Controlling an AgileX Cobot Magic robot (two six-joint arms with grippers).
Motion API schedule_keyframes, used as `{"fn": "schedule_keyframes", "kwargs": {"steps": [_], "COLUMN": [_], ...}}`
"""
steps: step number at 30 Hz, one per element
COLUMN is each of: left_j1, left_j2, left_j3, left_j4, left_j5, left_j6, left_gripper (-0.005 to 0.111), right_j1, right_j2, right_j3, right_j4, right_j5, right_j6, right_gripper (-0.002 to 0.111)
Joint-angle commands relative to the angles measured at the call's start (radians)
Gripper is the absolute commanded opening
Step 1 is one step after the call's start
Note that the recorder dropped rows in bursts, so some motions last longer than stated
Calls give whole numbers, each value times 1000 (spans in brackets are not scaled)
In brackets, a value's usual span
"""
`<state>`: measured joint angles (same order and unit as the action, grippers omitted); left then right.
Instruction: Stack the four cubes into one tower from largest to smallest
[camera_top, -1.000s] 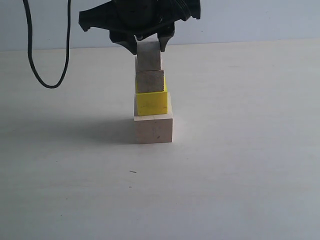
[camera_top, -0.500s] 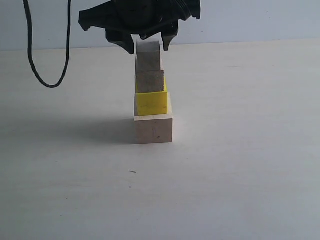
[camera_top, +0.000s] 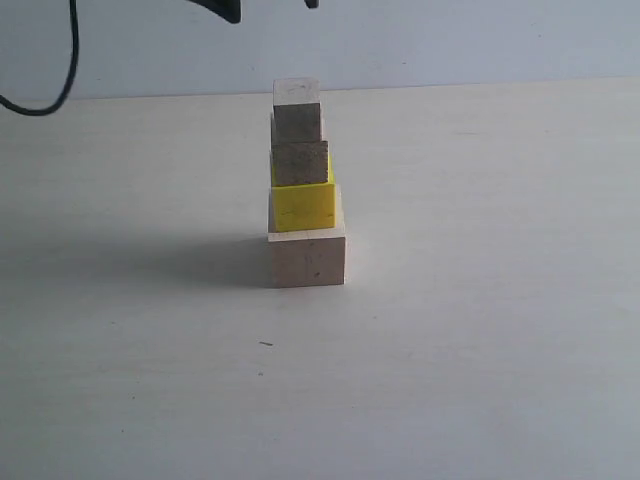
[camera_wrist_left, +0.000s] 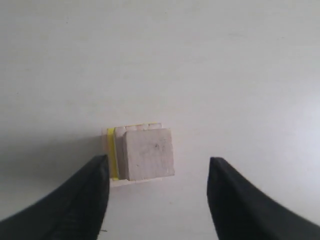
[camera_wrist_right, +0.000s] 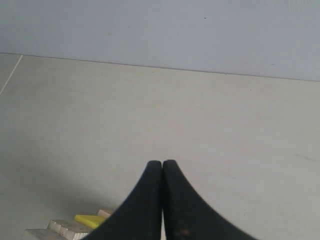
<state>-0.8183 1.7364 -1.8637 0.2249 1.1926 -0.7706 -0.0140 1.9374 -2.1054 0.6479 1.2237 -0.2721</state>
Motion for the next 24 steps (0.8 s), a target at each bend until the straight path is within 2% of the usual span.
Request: {"fn": "schedule_keyframes", "kwargs": {"steps": [1, 3, 4, 7, 13, 16, 19, 24], "left_j1": [-1, -1, -1, -1, -1, 1, 23, 132], "left_j2": [-74, -106, -120, -159, -266, -339, -420, -579], "left_j3": [-1, -1, -1, 1, 85, 196, 339, 616], "left_j4": [-7, -5, 4, 60, 239, 295, 352, 393], "left_j5": [5, 6, 6, 10, -44, -132, -223, -394], "left_j6": [102, 158, 201, 298, 293, 271, 214, 131], "left_gripper": [31, 5, 1, 0, 0, 0, 0, 0], "right_j1": [-4, -4, -4, -4, -4, -4, -4, -4], "right_j2": [0, 0, 0, 0, -43, -95, -179, -383], "right_j3": [-5, -5, -5, -5, -5, 4, 79, 329], "right_j4": [6, 6, 6, 6, -16, -65, -81, -83], "right_j5": [-3, -3, -3, -3, -3, -3, -81, -279], "right_j6": [-8, -8, -8, -6, -6, -6, -18, -94], "right_gripper": [0, 0, 0, 0, 0, 0, 0, 0]}}
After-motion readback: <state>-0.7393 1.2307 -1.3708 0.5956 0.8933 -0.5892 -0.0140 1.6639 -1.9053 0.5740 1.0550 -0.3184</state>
